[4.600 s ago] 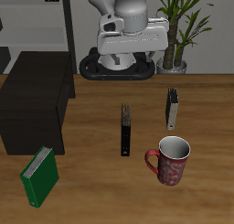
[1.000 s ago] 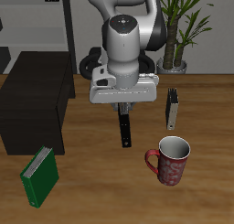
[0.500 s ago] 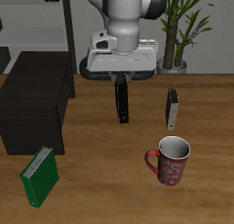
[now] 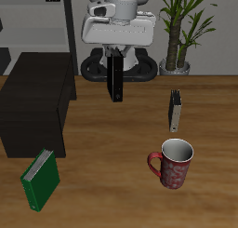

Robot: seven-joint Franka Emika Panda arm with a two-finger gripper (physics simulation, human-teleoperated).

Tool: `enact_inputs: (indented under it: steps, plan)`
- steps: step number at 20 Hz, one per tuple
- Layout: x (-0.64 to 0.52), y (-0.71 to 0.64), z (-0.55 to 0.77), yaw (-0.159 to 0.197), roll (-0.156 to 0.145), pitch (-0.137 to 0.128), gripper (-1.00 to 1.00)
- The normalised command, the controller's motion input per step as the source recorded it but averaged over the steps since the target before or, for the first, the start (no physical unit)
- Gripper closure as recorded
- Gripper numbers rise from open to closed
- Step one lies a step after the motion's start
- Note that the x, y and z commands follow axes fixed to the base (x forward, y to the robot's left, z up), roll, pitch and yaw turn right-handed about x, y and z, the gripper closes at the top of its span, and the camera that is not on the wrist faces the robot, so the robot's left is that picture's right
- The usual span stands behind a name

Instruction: Place the black book flat on top of the shelf

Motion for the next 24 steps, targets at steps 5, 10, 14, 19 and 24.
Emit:
enact_inputs:
  steps: [5, 10, 14, 19, 24]
  plan:
    - [-0.20, -0.06, 0.43, 0.069, -0.044, -0.075, 1.00]
    - [-0.13, -0.16, 0.34, 0.052, -0.101, -0.053, 1.00]
    - [-0.09, -0.15, 0.26, 0.062, -0.147, -0.047, 1.00]
    - [-0.03, -0.20, 0.17, 0.015, -0.183, -0.016, 1.00]
    - [-0.05, -0.16, 0.20, -0.006, -0.175, -0.048, 1.00]
